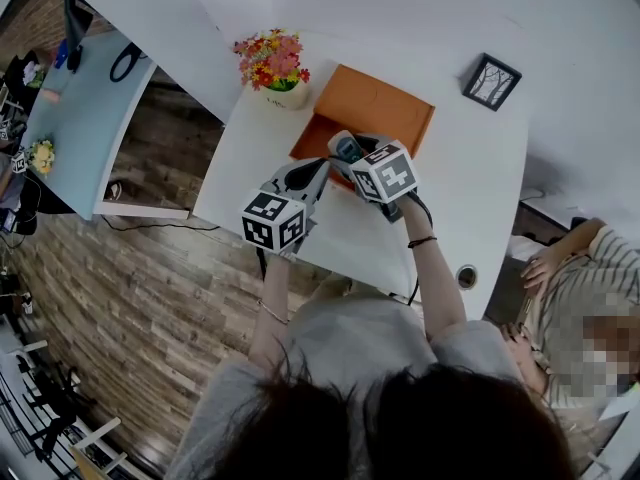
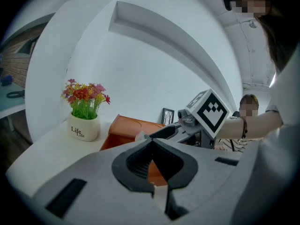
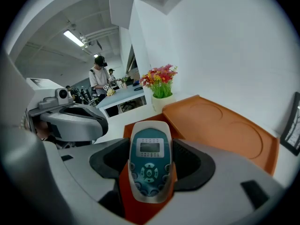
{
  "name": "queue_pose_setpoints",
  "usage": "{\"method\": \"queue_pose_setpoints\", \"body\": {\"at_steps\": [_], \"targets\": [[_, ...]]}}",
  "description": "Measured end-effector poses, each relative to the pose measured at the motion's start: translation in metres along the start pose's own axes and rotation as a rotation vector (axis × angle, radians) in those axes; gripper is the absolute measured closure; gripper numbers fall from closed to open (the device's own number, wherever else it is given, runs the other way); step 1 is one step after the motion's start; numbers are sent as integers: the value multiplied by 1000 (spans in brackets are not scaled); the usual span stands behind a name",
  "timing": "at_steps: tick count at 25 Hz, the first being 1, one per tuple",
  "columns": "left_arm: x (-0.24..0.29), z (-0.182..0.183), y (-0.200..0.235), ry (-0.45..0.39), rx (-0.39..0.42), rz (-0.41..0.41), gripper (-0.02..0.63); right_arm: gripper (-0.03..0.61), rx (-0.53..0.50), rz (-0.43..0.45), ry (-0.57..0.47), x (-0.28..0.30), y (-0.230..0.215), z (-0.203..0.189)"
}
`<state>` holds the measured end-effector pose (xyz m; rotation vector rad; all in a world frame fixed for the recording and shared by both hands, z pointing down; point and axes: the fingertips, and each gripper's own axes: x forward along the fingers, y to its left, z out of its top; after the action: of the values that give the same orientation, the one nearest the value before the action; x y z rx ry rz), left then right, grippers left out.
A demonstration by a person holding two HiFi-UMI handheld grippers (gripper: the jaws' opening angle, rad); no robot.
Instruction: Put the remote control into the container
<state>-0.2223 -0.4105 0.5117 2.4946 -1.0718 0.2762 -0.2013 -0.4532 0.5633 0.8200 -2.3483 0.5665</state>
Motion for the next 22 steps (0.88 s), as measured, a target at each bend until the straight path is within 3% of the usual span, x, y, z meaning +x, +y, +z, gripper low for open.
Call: {"method": "queue_pose_setpoints", "body": {"at_steps": [16, 22], "targets": [[4, -14, 5, 46, -31, -15, 611, 291, -10, 38, 209, 34, -4, -30], [2, -18, 8, 52, -41, -5, 611, 291, -34, 15, 280, 44, -5, -39]]}}
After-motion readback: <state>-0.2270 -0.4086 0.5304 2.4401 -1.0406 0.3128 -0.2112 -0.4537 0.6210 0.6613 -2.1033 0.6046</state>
